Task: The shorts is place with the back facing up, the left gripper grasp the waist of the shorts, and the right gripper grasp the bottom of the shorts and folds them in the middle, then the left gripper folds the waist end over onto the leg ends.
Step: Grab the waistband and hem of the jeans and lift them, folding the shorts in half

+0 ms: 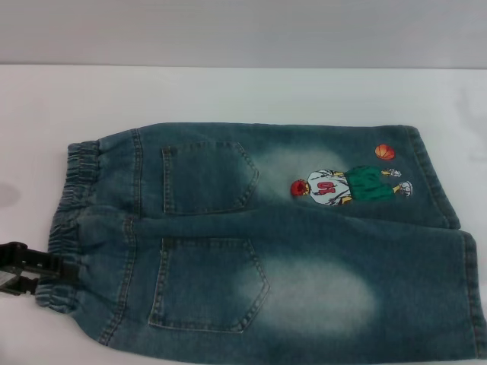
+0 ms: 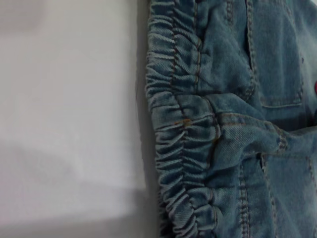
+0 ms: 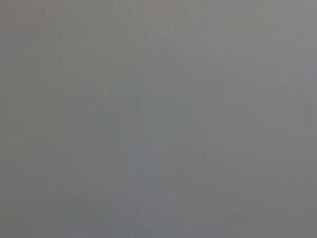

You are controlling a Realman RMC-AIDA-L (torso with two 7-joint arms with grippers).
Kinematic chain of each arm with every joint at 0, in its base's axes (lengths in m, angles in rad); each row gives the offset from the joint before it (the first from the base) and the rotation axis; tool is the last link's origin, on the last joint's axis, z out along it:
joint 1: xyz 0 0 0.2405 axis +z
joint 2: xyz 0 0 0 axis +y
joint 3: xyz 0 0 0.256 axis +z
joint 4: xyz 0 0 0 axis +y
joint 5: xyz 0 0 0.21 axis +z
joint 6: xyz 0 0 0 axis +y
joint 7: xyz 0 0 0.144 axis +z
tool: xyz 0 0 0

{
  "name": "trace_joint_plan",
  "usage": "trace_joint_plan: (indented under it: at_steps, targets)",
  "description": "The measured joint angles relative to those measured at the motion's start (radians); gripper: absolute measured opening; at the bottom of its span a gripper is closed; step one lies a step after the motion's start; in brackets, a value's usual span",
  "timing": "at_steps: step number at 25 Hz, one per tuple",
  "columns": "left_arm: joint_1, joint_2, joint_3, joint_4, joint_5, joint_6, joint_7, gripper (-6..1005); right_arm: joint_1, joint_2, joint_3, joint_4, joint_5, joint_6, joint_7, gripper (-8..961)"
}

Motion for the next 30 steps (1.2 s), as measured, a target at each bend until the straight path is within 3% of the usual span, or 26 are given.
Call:
trace_joint_plan:
  at_steps: [7,12,19,25,30]
  targets:
    - [0.005,0.002,-0.004,0.006,0.000,-0.017,0.013,643,0.002,0.000,0.002,-0.007,0.000,0.006,0.000,581]
    - [0.007,0.001,-0.003,0.006,0.000,-0.022,0.009,410,0.004,0.000,0.008,-0.008,0.000,0.010,0.000,581]
    - [0.002,-0.003,0.001,0.006,0.004,-0.033,0.008,268,0.006,-0.001,0.010,-0.008,0.000,0.010,0.000,581]
    - [0.006,-0.005,-0.006,0.014,0.005,-0.045,0.006,44,0.008,-0.001,0.010,-0.012,0.000,0.013,0.000,581]
    - [0.006,-0.014,-0.006,0.020,0.004,-0.063,0.009,44,0.016,-0.002,0.013,-0.021,0.000,0.023,0.005,581]
